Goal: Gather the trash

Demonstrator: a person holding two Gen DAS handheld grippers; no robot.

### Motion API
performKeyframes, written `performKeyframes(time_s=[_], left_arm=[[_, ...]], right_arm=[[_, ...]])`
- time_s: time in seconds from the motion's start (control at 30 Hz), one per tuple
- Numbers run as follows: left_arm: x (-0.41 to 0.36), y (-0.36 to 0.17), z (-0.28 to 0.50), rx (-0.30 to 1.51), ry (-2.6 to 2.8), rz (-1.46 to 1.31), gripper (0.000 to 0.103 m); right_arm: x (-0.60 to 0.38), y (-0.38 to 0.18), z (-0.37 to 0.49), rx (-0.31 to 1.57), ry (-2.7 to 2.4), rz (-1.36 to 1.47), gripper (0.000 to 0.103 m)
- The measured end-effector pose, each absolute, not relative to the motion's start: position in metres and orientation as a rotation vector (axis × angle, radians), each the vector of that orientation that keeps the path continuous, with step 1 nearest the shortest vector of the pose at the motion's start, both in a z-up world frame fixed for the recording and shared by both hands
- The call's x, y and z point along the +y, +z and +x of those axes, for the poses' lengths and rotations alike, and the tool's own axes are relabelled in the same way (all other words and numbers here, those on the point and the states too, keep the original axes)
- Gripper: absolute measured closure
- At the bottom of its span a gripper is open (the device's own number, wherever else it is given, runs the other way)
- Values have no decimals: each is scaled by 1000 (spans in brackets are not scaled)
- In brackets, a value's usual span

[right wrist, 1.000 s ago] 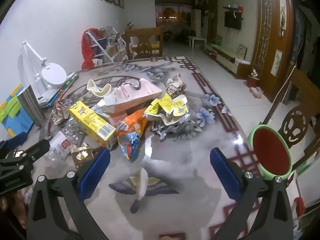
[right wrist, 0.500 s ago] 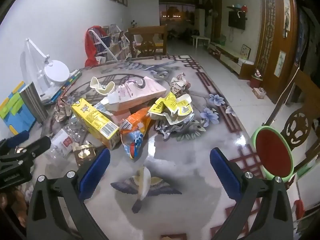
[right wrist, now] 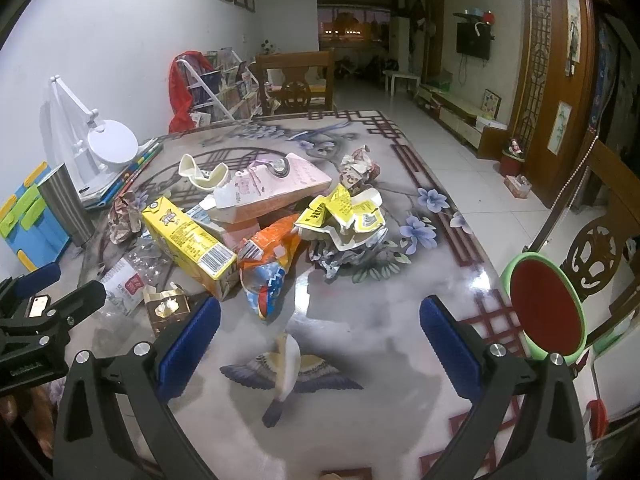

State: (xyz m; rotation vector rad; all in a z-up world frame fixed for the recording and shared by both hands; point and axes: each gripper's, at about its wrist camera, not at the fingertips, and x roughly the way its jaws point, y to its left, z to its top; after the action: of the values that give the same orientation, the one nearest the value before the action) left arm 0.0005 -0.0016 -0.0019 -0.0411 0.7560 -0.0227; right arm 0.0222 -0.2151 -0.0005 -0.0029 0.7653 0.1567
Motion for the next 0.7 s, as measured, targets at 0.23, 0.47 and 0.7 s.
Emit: performKeyframes(time_s=[0.23, 0.47, 0.7], left_arm=[[-2, -2, 1, 757, -26, -46, 4], [-2, -2, 1, 758, -26, -46, 4], [-6, -3, 1, 761, -36, -40, 4]], right_arm=[[-215, -2, 23, 768, 161, -4, 7], [-216, -4, 23, 771, 166, -2, 7], [-214, -5, 23, 772, 169, -5, 7]])
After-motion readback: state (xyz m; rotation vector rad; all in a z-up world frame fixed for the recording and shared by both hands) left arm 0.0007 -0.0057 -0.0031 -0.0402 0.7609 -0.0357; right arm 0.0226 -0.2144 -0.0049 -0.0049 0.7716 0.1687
